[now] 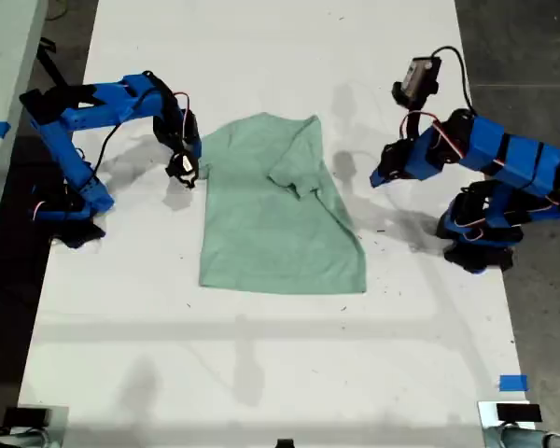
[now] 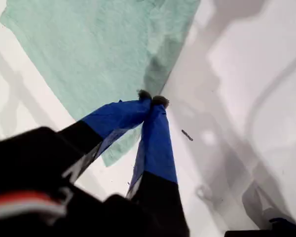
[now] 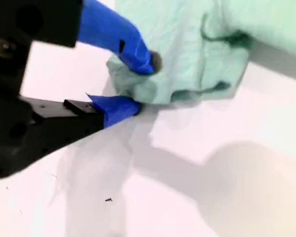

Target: Fold t-shirt

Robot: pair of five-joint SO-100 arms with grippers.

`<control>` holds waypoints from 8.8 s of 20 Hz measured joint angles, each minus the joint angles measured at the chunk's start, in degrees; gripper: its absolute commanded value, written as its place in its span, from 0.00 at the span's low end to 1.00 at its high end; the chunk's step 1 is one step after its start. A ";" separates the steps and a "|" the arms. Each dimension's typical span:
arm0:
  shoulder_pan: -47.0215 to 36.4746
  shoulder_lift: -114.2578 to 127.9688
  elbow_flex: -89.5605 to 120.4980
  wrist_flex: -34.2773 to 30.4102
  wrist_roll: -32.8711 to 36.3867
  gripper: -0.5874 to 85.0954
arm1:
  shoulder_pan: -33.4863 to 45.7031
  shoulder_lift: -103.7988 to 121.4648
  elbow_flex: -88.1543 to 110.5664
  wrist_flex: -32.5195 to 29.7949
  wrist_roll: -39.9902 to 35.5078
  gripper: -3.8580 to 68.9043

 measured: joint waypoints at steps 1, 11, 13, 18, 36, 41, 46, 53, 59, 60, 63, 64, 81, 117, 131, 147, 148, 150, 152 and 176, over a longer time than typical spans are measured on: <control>0.00 -0.09 0.00 0.26 0.09 0.01 | -0.26 0.35 0.53 0.00 0.26 0.08; -8.70 15.91 -2.37 10.11 2.55 0.01 | -0.62 4.57 3.52 0.00 1.41 0.07; -9.49 16.70 -5.19 10.72 3.78 0.01 | -0.70 5.45 4.57 0.00 1.93 0.07; -0.18 11.95 -13.97 10.81 0.97 0.01 | -1.58 6.77 5.36 0.00 3.08 0.07; 17.14 -30.23 -59.94 12.57 -5.54 0.33 | -5.36 19.86 15.47 0.09 8.53 0.06; 20.74 -19.07 -59.94 18.02 -2.64 0.33 | -6.15 19.95 15.47 0.09 8.17 0.14; 25.40 -3.08 -52.91 26.37 -1.23 0.32 | -9.67 10.72 15.38 -6.42 3.87 0.31; 33.75 24.35 -15.64 18.46 -5.89 0.30 | -14.06 -11.34 5.80 -14.41 -3.87 0.38; 41.40 34.10 -1.14 15.12 -12.66 0.29 | -15.47 -27.51 -1.14 -21.88 -6.68 0.40; 42.01 34.28 -0.62 14.94 -13.36 0.29 | -15.73 -30.67 -2.90 -22.94 -6.86 0.40; 42.71 34.28 -0.35 14.15 -14.06 0.28 | -16.08 -37.62 -5.01 -26.28 -7.82 0.40; 42.80 34.37 -0.35 14.15 -14.15 0.28 | -16.08 -39.02 -5.01 -27.51 -7.91 0.40; 42.80 35.24 2.29 14.15 -15.12 0.28 | -13.10 -41.57 0.26 -36.30 -9.49 0.13; 42.80 40.96 7.21 13.10 -17.31 0.27 | -19.07 -71.63 -61.26 3.25 0.62 0.35; 50.19 40.43 15.47 7.73 -26.72 0.27 | -9.40 -18.28 -17.05 5.27 0.70 0.27; 46.32 18.28 15.38 -2.99 -26.98 0.01 | -7.82 -4.92 -3.52 2.02 1.76 0.20; 46.23 17.75 15.47 -3.52 -27.07 0.01 | -7.82 -4.83 -3.25 1.85 1.76 0.20; 46.14 17.84 15.12 -3.69 -27.07 0.01 | -7.82 -4.48 -2.29 1.76 1.76 0.19; 46.05 18.90 14.41 -2.81 -27.07 0.01 | -7.82 -3.69 -1.32 1.76 1.76 0.19; 40.61 33.22 15.21 3.52 -23.29 0.30 | -7.91 0.26 2.46 -1.58 2.81 0.18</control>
